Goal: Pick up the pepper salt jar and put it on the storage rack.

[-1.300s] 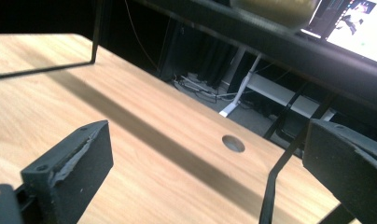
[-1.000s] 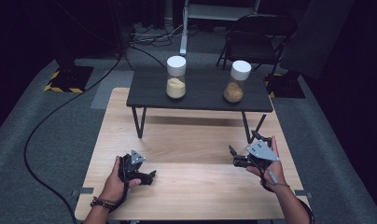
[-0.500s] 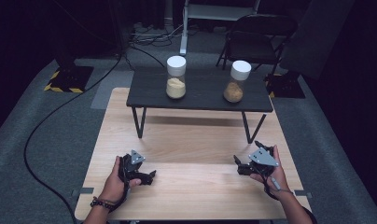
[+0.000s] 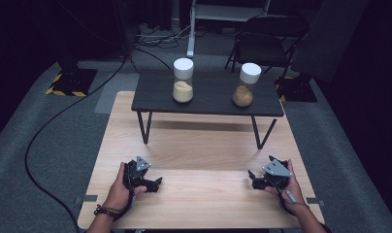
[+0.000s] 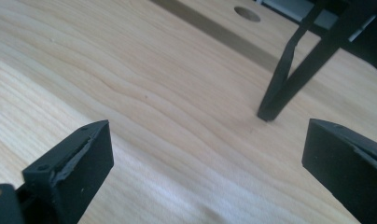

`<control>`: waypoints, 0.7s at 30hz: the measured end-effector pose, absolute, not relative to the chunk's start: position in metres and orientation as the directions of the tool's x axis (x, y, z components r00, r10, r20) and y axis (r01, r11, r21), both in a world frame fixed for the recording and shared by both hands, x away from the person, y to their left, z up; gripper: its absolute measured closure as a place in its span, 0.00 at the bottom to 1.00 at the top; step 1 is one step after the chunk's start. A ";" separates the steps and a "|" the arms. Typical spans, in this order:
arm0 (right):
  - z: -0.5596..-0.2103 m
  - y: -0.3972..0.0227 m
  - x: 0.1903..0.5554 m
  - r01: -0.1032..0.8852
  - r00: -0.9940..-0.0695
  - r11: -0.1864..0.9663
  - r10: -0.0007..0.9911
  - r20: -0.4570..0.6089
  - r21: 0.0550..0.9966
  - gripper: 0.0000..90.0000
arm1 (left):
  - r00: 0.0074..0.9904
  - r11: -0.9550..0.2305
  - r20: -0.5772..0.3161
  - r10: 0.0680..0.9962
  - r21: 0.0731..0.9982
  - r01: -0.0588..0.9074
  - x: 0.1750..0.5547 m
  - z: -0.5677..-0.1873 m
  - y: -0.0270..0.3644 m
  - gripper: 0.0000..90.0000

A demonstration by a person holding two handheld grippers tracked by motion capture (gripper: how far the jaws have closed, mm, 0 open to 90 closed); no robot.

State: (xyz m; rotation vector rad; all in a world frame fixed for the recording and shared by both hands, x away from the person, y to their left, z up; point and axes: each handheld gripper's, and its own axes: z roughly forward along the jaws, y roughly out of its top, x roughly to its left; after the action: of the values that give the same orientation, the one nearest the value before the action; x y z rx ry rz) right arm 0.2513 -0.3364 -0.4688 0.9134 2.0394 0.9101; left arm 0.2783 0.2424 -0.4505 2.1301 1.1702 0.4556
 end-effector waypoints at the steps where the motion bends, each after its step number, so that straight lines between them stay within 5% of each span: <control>1: -0.469 -0.337 0.251 0.312 -0.493 0.500 0.812 -0.312 0.808 0.02 | 0.540 -0.385 -0.010 0.842 0.690 0.613 0.278 -0.450 0.242 0.01; 21: -0.457 -0.372 0.268 0.489 -0.538 0.445 0.831 -0.142 0.750 0.02 | 0.539 -0.384 -0.011 0.842 0.690 0.614 0.278 -0.450 0.242 0.01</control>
State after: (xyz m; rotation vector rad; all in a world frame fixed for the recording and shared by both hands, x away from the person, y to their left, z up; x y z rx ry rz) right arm 0.2679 -0.3718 -0.4572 1.1053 2.2009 0.9076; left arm 0.2782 0.2423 -0.4505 2.1299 1.1711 0.4552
